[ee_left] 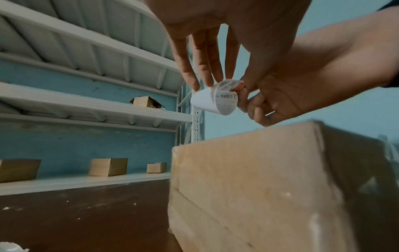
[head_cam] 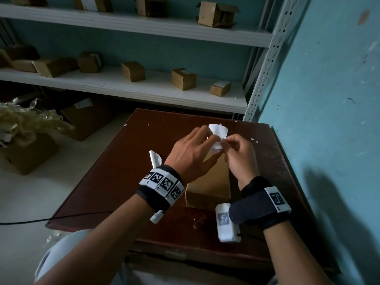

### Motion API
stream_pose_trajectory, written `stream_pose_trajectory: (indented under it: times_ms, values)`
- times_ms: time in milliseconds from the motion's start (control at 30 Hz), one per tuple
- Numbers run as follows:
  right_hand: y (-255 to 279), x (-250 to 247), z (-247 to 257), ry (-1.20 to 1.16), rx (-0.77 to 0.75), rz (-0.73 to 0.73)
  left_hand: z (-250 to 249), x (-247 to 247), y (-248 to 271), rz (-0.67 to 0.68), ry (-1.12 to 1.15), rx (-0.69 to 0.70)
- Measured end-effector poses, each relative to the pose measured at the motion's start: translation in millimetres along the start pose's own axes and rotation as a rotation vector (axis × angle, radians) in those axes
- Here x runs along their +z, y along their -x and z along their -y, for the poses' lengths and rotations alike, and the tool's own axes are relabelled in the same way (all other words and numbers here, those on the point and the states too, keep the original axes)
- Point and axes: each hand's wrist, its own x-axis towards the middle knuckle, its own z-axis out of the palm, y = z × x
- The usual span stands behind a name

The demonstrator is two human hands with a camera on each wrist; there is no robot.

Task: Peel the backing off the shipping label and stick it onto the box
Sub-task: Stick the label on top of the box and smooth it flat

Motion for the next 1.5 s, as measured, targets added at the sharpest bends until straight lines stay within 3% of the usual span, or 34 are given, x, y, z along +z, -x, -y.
stream_pose_trajectory:
  times_ms: [233,500,1100,1200,1500]
  values:
    - [-4,8,-4,-0.061,0.024,-0.073,-2,3,-3,-0.074,-0.062,0.062]
    - [-5,8,-4,-0.093,0.062,-0.116,2,2,-6,-0.091,-0.096,0.035]
    - [-5,11,-5,-0.066,0.075,-0.101,0,1,-6,-0.186,-0.155,0.103]
    - [-2,12,-2,-0.094,0.084,-0.081,0,1,-7,-0.196,-0.128,0.038]
    - [5,13,11,-0.16,0.128,-0.012,10,4,-12,-0.356,0.186,-0.365]
